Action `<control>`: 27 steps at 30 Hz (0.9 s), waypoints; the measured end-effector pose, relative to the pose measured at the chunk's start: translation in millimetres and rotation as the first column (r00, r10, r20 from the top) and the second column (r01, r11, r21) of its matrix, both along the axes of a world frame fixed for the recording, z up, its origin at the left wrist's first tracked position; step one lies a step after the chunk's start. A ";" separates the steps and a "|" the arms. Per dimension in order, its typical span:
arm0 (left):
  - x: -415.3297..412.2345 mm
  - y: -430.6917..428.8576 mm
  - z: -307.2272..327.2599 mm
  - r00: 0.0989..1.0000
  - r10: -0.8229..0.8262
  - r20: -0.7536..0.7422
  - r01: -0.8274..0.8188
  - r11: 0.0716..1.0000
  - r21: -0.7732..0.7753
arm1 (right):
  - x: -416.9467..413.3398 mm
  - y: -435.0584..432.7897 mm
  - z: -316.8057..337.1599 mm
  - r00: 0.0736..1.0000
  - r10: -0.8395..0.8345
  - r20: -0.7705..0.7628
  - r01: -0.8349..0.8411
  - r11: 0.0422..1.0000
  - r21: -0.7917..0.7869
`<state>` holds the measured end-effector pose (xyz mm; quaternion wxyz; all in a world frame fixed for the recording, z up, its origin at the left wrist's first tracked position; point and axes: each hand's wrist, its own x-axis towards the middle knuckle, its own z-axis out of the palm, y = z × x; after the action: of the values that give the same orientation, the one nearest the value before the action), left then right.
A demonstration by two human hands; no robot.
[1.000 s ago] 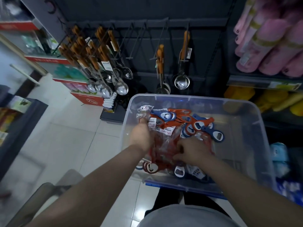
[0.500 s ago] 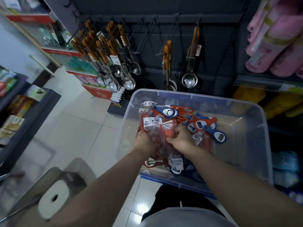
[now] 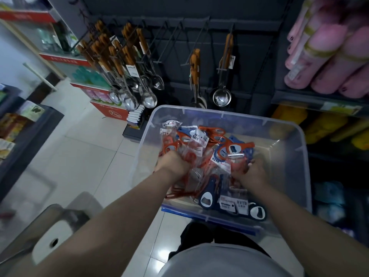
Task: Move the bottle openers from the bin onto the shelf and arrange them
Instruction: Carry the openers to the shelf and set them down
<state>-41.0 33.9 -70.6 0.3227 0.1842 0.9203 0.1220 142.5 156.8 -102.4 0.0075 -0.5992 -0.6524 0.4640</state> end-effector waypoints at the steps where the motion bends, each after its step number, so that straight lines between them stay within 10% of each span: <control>1: -1.0 1.5 4.7 1.000 -0.019 -0.020 0.019 0.999 0.030 | -1.1 -0.3 4.6 0.999 -0.030 -0.029 0.029 0.999 -0.033; 7: 6.3 18.6 35.3 0.993 0.071 0.090 -0.105 0.877 0.468 | -3.8 10.4 21.3 0.997 0.076 -0.020 -0.075 0.996 0.053; 13: 36.3 37.0 46.0 0.930 0.185 0.317 -0.330 0.801 0.500 | 14.5 21.7 51.6 0.994 0.103 -0.042 -0.093 0.979 0.183; 23: 99.5 76.8 97.3 0.936 -0.129 0.327 -0.118 0.762 0.637 | 82.6 0.8 105.0 0.823 -0.319 -0.469 0.481 0.831 0.278; 27: 152.8 97.0 108.1 0.871 -0.308 0.383 -0.072 0.691 0.720 | 136.7 -25.2 124.8 0.795 -0.453 -0.404 0.595 0.709 0.378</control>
<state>111.8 130.9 37.5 0.4484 0.3199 0.6768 0.4884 279.2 131.5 22.4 0.3831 -0.6667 -0.5396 0.3428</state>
